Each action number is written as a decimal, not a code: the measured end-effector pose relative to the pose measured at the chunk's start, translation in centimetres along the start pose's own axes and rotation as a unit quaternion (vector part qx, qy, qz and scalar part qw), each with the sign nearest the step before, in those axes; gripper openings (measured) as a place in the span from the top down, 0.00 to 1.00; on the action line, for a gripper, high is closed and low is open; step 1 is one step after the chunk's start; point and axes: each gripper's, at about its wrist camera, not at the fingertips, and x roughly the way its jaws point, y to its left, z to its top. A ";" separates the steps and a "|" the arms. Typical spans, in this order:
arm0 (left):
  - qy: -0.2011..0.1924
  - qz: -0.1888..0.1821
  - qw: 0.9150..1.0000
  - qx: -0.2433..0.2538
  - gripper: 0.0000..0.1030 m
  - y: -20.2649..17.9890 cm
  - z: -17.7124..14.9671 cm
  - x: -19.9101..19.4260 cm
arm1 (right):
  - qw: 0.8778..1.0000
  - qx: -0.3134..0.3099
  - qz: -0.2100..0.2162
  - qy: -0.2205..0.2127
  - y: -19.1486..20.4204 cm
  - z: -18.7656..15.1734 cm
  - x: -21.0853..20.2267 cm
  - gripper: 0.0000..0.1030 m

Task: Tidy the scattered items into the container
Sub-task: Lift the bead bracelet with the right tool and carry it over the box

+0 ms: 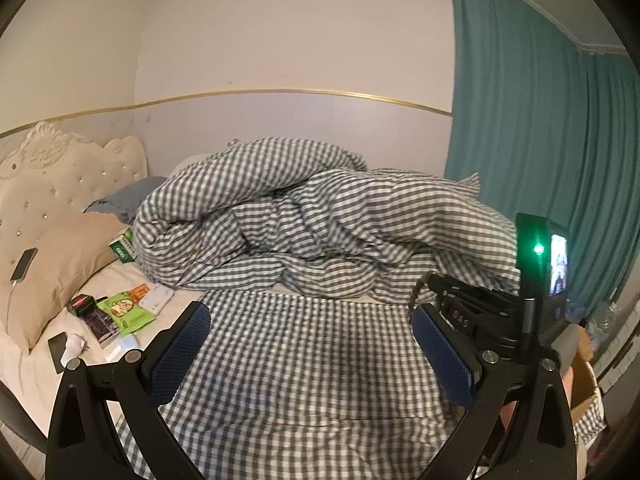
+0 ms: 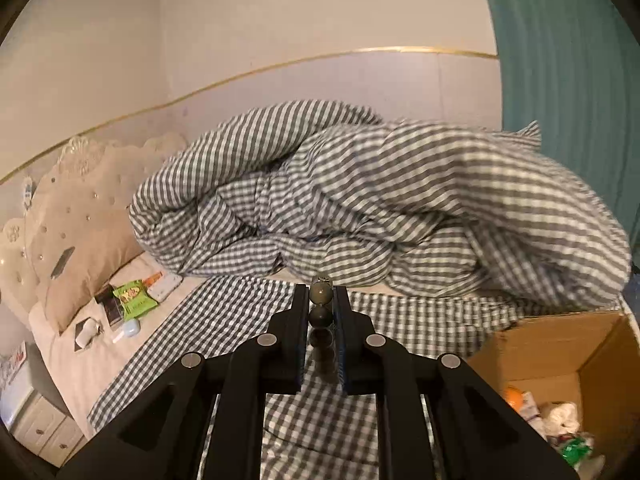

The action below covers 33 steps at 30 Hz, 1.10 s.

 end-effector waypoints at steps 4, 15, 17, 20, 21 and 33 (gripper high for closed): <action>-0.007 -0.015 1.000 0.012 0.00 -2.5 0.1 -1.0 | 1.000 0.007 -0.009 -0.023 -1.8 0.2 -3.9 0.89; -0.014 -0.078 0.996 0.044 0.00 -11.3 -0.3 -2.2 | 0.994 0.029 -0.075 -0.069 -9.8 0.0 -13.8 0.89; -0.013 -0.091 0.995 0.047 0.00 -12.8 -0.4 -2.3 | 0.993 0.034 -0.090 -0.071 -11.6 -0.4 -15.1 0.89; -0.011 -0.108 0.992 0.060 0.00 -15.5 -0.7 -2.4 | 0.990 0.044 -0.112 -0.073 -14.2 -1.1 -17.1 0.89; -0.010 -0.114 0.991 0.065 0.00 -16.4 -0.8 -2.4 | 0.989 0.048 -0.119 -0.072 -15.1 -1.4 -17.6 0.89; 0.018 -0.145 0.984 0.099 0.00 -23.8 -2.8 -0.4 | 0.985 0.081 -0.149 -0.011 -23.0 -5.8 -17.1 0.89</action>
